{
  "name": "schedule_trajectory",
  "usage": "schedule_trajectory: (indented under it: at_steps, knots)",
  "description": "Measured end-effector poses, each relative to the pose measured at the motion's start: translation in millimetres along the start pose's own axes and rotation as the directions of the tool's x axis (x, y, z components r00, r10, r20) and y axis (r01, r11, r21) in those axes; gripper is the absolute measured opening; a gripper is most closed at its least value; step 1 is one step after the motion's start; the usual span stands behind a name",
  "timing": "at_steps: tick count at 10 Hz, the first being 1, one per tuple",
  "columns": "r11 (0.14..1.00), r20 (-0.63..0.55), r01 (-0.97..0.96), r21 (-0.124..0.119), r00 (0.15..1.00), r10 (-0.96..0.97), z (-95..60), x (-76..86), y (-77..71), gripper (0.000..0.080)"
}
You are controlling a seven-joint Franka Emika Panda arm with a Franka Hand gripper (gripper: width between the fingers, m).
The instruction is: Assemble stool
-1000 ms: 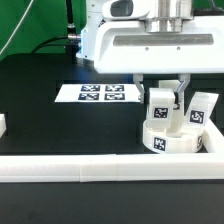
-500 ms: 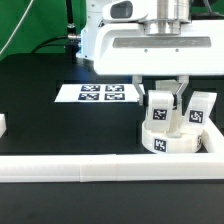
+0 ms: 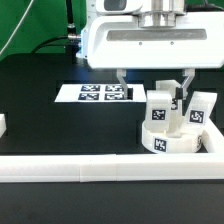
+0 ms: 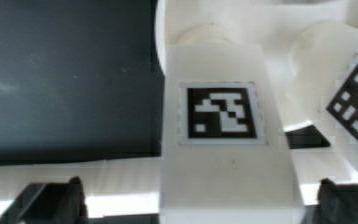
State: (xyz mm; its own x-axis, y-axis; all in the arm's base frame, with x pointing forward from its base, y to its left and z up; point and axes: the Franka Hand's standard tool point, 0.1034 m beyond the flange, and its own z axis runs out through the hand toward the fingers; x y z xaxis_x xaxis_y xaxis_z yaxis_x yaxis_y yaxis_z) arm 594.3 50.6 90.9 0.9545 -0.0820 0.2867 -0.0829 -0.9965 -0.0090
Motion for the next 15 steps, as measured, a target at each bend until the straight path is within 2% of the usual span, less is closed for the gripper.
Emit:
schedule_trajectory:
  at_steps: [2,3,7,11,15]
  knots:
    - [1.0,0.033,-0.011,0.014,0.999,0.01,-17.7,10.1,-1.0,0.0648]
    - [1.0,0.033,-0.011,0.017,0.999,0.011,-20.6,14.4,-2.0,0.0649]
    - [1.0,0.092,-0.012,0.016,0.996,0.011,-16.6,7.9,-1.8,0.0649]
    - [1.0,0.351,-0.026,0.016,0.936,0.018,-11.4,1.0,0.1,0.0649]
    - [1.0,0.357,-0.023,0.011,0.934,0.017,-1.6,4.7,-0.3,0.0649]
